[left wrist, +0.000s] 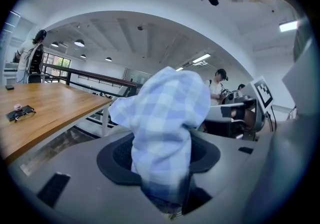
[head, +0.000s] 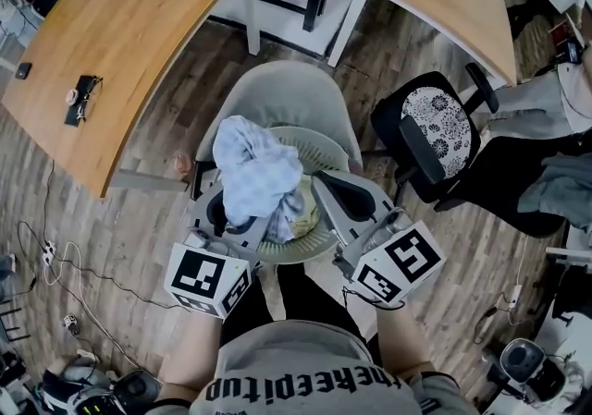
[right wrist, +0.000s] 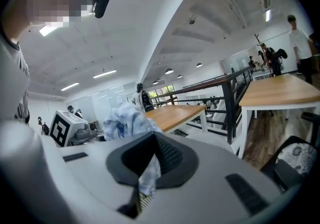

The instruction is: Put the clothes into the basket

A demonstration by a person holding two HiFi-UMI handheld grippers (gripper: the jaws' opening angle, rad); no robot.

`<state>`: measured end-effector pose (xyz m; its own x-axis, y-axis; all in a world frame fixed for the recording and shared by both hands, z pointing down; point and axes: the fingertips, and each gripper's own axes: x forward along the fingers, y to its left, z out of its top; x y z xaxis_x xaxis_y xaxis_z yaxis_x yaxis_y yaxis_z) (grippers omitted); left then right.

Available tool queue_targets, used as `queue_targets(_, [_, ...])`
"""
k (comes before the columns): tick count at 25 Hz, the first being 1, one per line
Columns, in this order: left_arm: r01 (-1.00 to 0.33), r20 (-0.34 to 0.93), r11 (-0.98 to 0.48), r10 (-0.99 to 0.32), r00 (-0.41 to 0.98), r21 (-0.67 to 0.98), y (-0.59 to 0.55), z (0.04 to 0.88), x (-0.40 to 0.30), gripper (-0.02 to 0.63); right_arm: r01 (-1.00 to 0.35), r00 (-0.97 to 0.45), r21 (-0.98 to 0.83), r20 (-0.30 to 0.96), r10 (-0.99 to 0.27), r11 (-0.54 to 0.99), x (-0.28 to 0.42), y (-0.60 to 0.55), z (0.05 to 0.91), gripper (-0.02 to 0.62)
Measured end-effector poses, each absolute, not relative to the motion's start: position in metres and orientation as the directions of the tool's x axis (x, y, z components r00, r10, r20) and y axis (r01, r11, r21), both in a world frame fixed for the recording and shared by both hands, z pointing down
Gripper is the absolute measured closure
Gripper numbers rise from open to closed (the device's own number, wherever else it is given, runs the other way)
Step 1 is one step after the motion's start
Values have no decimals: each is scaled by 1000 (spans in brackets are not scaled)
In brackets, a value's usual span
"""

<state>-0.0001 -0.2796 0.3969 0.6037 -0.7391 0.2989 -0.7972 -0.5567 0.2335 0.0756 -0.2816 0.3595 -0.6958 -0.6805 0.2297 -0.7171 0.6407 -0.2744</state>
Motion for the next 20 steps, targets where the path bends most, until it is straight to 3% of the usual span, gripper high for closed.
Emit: queue_targets(20, [-819, 441, -507, -691, 573, 269, -265, 469, 10, 380, -689, -724, -331, 281, -630, 645, 80, -281, 399, 586])
